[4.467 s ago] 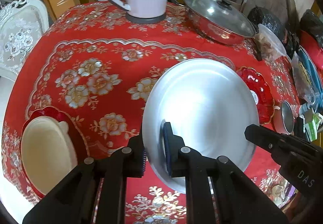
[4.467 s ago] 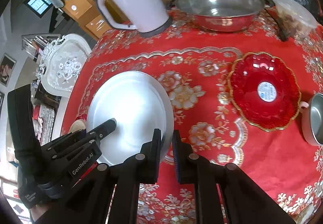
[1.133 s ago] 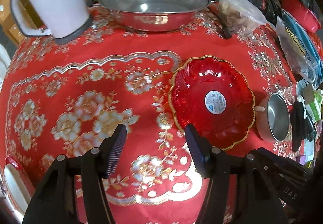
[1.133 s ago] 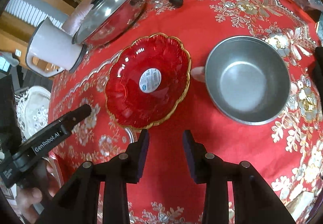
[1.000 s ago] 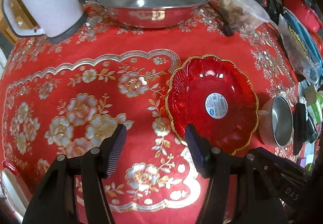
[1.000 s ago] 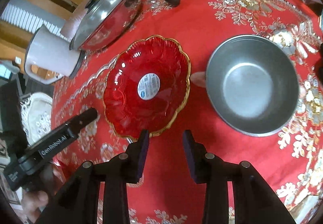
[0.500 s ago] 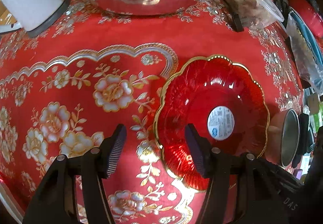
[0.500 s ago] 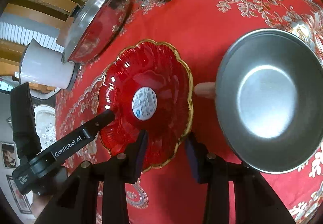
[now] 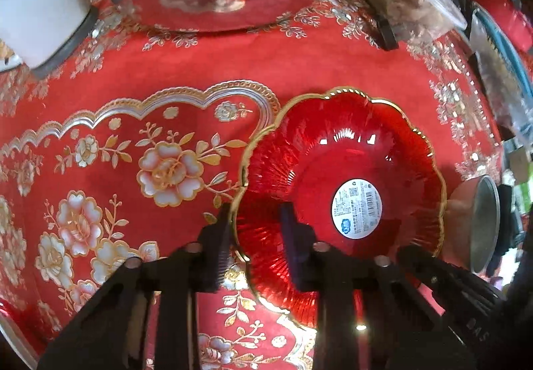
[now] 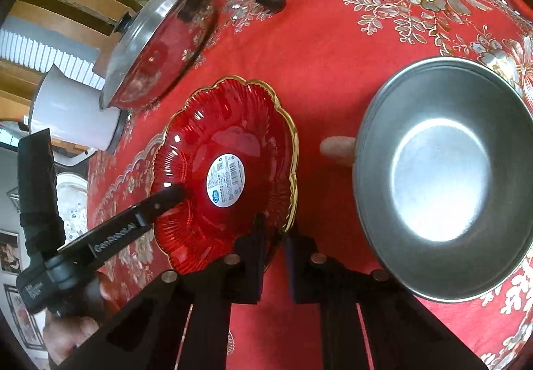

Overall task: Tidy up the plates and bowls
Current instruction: 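Close the left tool on the red glass bowl rim and lift it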

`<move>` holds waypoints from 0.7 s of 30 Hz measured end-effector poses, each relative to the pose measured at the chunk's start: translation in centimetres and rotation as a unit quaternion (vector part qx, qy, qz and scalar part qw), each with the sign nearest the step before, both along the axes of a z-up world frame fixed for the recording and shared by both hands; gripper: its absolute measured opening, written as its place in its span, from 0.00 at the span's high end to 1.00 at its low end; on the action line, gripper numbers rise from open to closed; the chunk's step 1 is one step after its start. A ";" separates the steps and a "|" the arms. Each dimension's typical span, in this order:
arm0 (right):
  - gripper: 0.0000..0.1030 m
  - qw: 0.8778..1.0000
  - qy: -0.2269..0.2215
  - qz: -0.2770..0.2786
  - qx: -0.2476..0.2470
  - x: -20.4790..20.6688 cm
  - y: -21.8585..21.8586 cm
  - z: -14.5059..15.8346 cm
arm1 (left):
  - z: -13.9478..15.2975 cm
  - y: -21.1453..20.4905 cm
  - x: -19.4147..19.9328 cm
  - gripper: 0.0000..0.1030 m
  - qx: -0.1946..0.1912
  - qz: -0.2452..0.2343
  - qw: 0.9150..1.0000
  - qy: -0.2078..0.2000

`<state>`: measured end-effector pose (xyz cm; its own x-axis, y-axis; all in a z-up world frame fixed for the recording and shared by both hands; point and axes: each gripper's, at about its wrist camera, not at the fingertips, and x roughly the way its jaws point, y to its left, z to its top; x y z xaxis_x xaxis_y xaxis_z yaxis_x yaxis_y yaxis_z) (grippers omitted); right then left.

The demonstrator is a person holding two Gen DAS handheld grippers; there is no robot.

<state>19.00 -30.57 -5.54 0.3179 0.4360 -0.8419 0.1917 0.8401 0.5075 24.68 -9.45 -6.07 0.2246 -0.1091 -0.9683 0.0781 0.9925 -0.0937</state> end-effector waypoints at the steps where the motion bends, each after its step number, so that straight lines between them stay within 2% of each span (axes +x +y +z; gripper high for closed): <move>1: 0.90 1.000 -0.001 0.002 -0.002 0.0 0.1 0.1 | 0.1 0.1 -0.1 0.79 -0.002 -0.001 1.000 0.001; 4: 0.89 1.000 -0.005 0.010 -0.018 -0.2 0.7 0.5 | 0.4 0.0 -0.7 0.79 0.012 -0.006 1.000 -0.008; 11: 0.89 0.999 -0.013 0.020 -0.032 -1.2 0.9 1.5 | 1.1 0.4 -2.0 0.79 0.008 -0.002 1.000 -0.014; 21: 0.88 0.996 -0.016 0.062 -0.061 -4.4 2.7 2.7 | 2.0 1.5 -6.2 0.79 0.013 -0.004 1.000 -0.014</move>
<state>14.62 -27.91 -2.86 0.2960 0.3678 -0.8815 0.0680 0.9125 0.4035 18.50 -7.94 -4.04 0.2502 -0.0863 -0.9643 0.0882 0.9939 -0.0661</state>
